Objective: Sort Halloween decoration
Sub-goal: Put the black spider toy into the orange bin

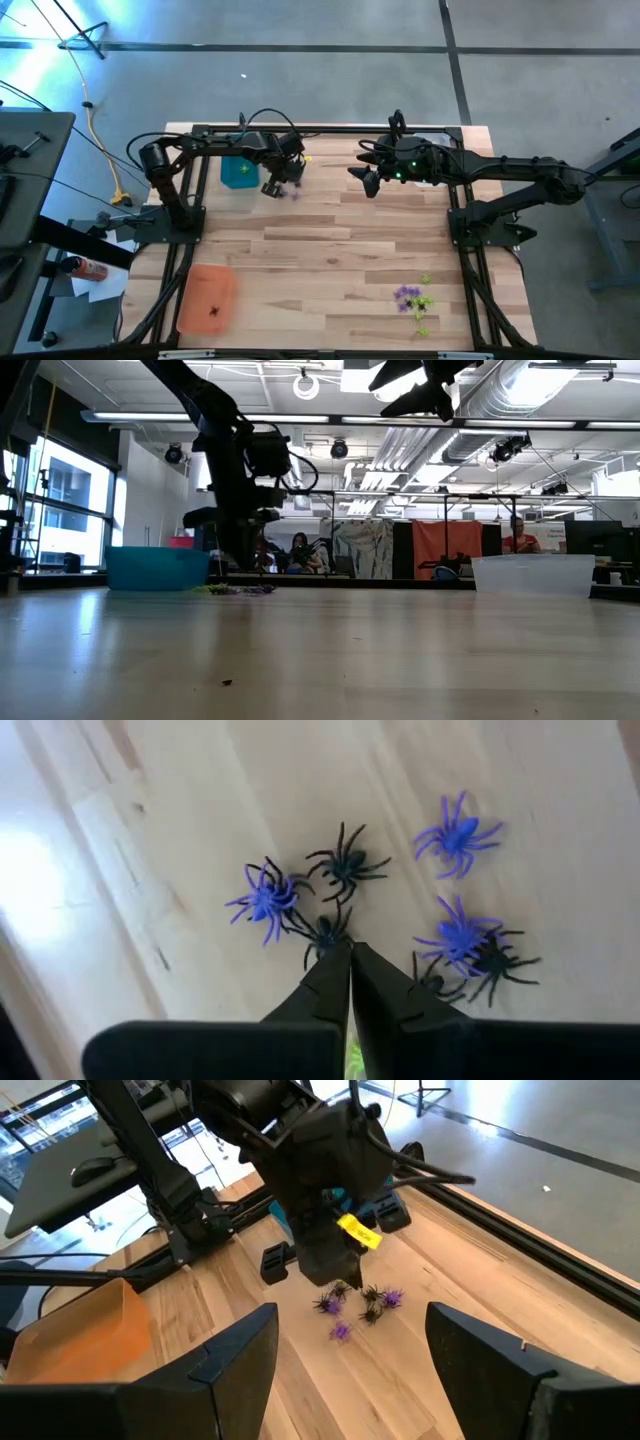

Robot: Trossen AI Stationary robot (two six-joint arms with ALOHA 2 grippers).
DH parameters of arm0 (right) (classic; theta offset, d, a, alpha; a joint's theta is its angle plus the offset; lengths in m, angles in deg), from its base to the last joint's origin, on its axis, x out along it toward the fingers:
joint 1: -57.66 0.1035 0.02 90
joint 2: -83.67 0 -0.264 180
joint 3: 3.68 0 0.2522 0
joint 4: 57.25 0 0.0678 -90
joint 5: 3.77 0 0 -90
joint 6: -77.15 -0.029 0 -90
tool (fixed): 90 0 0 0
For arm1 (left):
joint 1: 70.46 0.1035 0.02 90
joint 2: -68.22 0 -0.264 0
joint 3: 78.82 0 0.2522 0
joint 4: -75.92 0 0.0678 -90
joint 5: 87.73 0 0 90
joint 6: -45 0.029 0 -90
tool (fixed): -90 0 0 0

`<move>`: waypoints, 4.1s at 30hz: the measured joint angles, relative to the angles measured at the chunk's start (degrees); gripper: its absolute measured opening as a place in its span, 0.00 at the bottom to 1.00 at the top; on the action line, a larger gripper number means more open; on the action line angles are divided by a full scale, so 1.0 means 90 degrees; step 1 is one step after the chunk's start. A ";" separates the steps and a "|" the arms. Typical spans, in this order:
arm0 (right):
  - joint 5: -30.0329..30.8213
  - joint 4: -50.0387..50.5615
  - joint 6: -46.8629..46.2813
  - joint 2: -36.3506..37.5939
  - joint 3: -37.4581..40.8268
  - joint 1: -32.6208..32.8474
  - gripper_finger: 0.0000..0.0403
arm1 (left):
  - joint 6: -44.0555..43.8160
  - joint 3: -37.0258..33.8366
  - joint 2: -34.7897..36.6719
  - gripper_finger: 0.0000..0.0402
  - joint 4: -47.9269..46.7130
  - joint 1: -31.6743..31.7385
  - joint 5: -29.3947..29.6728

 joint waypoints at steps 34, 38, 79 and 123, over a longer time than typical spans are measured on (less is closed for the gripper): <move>0.0000 0.0029 0.0102 0.0000 -0.0001 0.0002 0.62 | -0.1556 0.0000 -0.0397 0.34 0.0414 0.0510 -0.0504; 0.0000 0.0029 0.0080 0.0000 -0.0001 0.0002 0.62 | -0.1599 -0.0002 -0.0611 0.34 0.0370 0.0510 -0.0471; 0.0185 0.0027 0.0076 0.0000 -0.0002 0.0002 0.62 | -0.2921 0.0127 -0.0308 0.19 0.0813 0.0471 -0.0554; 0.0187 0.0053 -0.0216 -0.0002 0.0000 0.0006 0.62 | -0.1929 0.0046 -0.1028 0.32 0.0905 -0.0223 -0.0156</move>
